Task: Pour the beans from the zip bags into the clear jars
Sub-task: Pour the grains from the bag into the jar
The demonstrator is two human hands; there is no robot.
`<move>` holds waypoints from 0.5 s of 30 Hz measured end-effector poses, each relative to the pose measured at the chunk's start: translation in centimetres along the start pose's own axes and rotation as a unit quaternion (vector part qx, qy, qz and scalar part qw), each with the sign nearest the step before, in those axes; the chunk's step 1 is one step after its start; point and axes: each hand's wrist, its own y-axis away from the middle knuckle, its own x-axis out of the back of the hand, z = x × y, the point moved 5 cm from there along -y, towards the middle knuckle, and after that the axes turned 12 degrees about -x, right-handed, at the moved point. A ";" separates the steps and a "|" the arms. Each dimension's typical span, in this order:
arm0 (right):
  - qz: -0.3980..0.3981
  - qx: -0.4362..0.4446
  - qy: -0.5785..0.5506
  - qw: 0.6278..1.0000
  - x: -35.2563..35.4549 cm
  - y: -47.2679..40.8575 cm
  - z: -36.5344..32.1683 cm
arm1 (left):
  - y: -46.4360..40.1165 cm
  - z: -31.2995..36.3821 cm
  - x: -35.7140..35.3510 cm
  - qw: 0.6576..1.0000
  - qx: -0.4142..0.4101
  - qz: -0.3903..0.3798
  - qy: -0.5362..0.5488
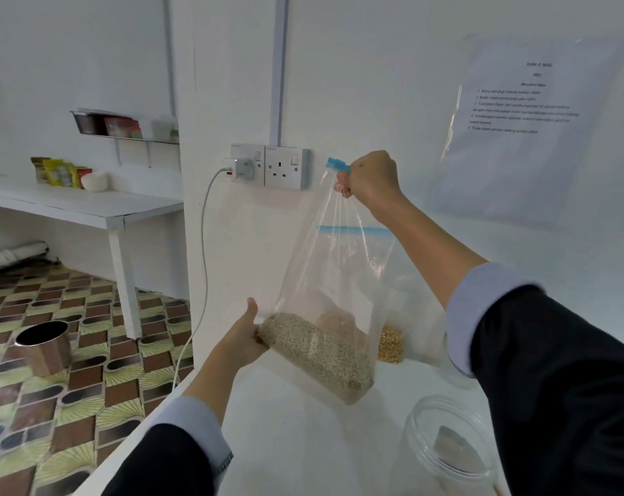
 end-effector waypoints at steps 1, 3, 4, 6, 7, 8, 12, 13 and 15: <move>-0.002 0.000 -0.006 1.000 0.0 -0.1 0.1 | 0.0 -0.2 -0.3 0.999 0.024 0.008 0.041; -0.009 -0.005 -0.017 1.000 0.3 0.0 0.4 | 0.1 -0.5 -0.7 0.991 0.060 0.033 0.111; -0.012 -0.008 -0.022 1.000 0.5 0.0 0.5 | 0.2 -0.7 -0.8 0.987 0.070 0.040 0.140; -0.015 -0.004 -0.033 0.999 1.1 0.0 0.7 | 0.2 -0.9 -1.2 0.981 0.069 0.042 0.179; -0.016 0.000 -0.039 0.999 1.5 0.0 0.7 | -0.1 -0.9 -1.3 0.981 0.060 0.050 0.178; -0.016 0.002 -0.046 0.999 2.0 0.3 0.8 | -0.2 -0.8 -1.5 0.983 0.051 0.054 0.165; 0.003 0.011 -0.092 0.996 5.3 0.6 0.7 | -0.4 1.7 -2.9 0.985 -0.015 0.068 0.159; 0.013 0.010 -0.107 0.994 6.3 0.6 0.9 | -0.5 2.6 -3.3 0.982 -0.029 0.058 0.176; 0.030 0.008 -0.136 0.990 8.4 0.6 1.4 | -0.5 4.9 -4.0 0.978 -0.058 0.027 0.200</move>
